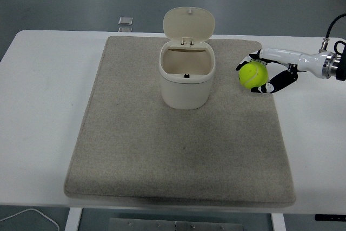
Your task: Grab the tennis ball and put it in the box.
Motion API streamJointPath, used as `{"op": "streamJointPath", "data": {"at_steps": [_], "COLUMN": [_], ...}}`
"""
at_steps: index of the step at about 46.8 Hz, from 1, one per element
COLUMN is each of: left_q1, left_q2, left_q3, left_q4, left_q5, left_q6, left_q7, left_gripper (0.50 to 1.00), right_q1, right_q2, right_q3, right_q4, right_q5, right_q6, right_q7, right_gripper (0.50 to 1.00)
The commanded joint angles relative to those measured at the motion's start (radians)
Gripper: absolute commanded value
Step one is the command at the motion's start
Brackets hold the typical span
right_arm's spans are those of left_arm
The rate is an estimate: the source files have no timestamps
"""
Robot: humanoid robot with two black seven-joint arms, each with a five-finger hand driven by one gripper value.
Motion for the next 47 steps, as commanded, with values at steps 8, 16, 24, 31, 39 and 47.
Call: {"op": "streamJointPath", "data": {"at_steps": [8, 16, 24, 31, 39, 47], "left_q1": [0.001, 0.000, 0.000, 0.000, 0.000, 0.000], "left_q2": [0.000, 0.000, 0.000, 0.000, 0.000, 0.000], "left_q3": [0.000, 0.000, 0.000, 0.000, -0.001, 0.000], "left_q4": [0.000, 0.000, 0.000, 0.000, 0.000, 0.000], "left_q5": [0.000, 0.000, 0.000, 0.000, 0.000, 0.000], "left_q6": [-0.001, -0.001, -0.001, -0.001, -0.001, -0.001], "left_q7": [0.000, 0.000, 0.000, 0.000, 0.000, 0.000], "left_gripper": [0.992, 0.992, 0.992, 0.992, 0.992, 0.992], "right_q1": [0.070, 0.104, 0.107, 0.109, 0.110, 0.112], "right_q2": [-0.053, -0.055, -0.032, 0.011, 0.069, 0.103], "right_q3": [0.006, 0.007, 0.043, 0.049, 0.049, 0.049], "right_q4": [0.095, 0.129, 0.135, 0.135, 0.133, 0.118], "right_q5": [0.151, 0.200, 0.241, 0.250, 0.249, 0.250], "right_q6": [0.065, 0.071, 0.067, 0.062, 0.057, 0.034], "right_q7": [-0.006, -0.007, -0.006, -0.006, -0.009, -0.013], "right_gripper": [0.500, 0.500, 0.500, 0.500, 0.500, 0.500]}}
